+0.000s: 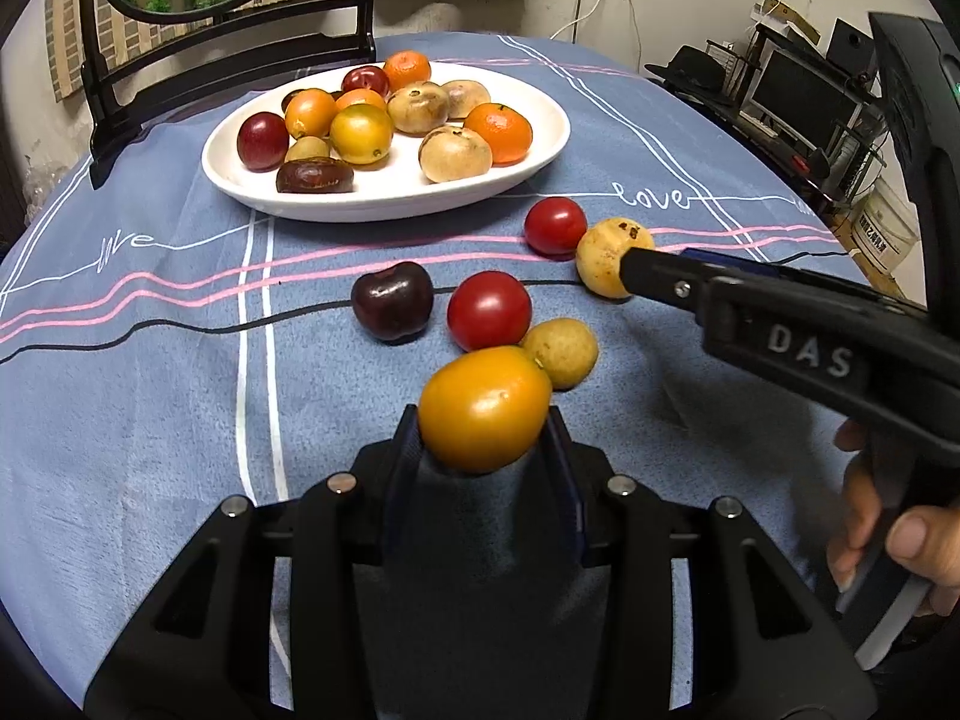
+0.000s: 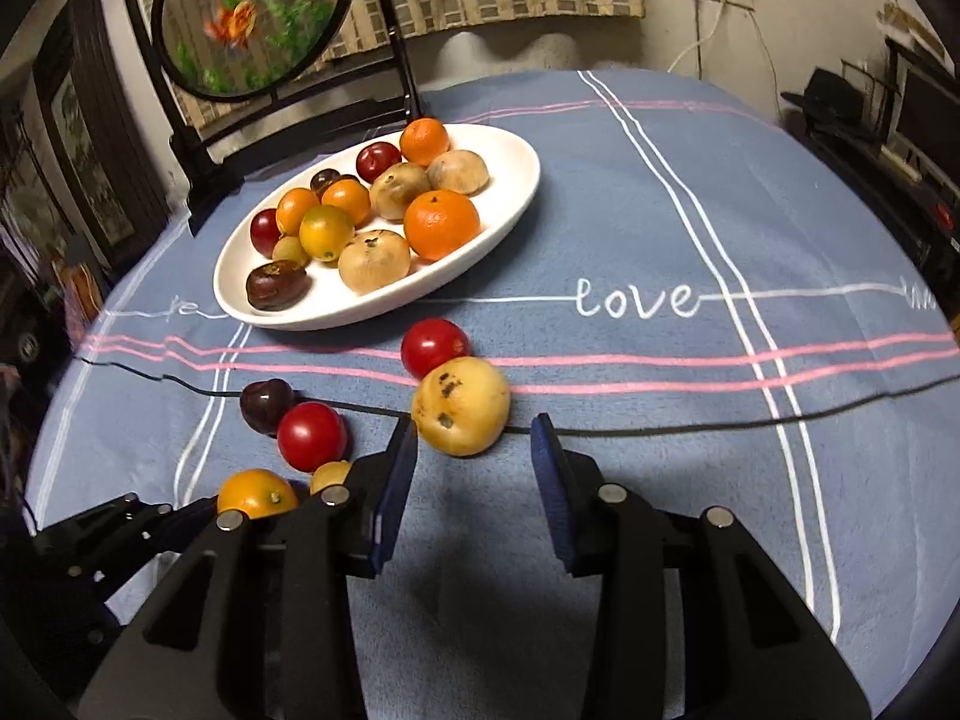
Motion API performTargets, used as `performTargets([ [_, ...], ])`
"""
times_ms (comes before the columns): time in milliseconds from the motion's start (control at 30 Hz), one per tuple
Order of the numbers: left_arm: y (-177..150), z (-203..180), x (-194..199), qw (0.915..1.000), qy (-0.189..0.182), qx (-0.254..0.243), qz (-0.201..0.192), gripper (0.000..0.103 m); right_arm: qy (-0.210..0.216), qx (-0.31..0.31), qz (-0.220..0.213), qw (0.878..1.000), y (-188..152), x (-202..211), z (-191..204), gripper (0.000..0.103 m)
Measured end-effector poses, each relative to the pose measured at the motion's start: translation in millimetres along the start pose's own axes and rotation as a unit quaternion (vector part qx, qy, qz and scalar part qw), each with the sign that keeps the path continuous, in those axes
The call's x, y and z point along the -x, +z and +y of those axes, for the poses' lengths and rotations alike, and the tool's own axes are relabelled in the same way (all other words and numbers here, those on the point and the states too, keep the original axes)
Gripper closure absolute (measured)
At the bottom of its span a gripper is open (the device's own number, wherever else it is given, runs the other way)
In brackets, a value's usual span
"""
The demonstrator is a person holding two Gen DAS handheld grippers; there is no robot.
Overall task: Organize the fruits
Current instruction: 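Grasp the yellow-orange tomato with the left tool while the right tool grasps a small orange, then carry both fruits onto the white plate and open both tools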
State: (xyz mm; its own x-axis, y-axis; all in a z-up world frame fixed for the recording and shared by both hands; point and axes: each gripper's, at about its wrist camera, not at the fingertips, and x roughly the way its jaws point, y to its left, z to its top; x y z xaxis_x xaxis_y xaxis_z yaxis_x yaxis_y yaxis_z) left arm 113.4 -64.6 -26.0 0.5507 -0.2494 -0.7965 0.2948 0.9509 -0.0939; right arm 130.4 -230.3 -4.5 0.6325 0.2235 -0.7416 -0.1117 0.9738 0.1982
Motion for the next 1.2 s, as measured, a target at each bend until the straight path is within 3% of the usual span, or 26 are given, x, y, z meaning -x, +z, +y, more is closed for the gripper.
performTargets([
  [333, 1.0, 5.5, 6.9, 0.9999, -0.001, 0.016, 0.001, 0.063, 0.025, -0.021, -0.012, 0.999, -0.6, 8.2, -9.6, 0.062],
  [633, 12.2, 3.2, 37.4, 0.9993, 0.021, -0.018, -0.024, 0.063, 0.047, 0.003, -0.025, 0.999, 2.1, 24.0, 5.9, 0.062],
  [900, 73.1, 39.1, 46.5, 0.9989, 0.026, -0.005, -0.038, 0.063, 0.047, 0.055, -0.044, 0.996, 49.4, 31.7, 28.9, 0.062],
  [1200, 133.6, 68.0, 5.6, 0.9983, 0.04, 0.023, -0.035, 0.063, 0.055, 0.071, -0.035, 0.995, 116.2, -24.7, 51.4, 0.062],
])
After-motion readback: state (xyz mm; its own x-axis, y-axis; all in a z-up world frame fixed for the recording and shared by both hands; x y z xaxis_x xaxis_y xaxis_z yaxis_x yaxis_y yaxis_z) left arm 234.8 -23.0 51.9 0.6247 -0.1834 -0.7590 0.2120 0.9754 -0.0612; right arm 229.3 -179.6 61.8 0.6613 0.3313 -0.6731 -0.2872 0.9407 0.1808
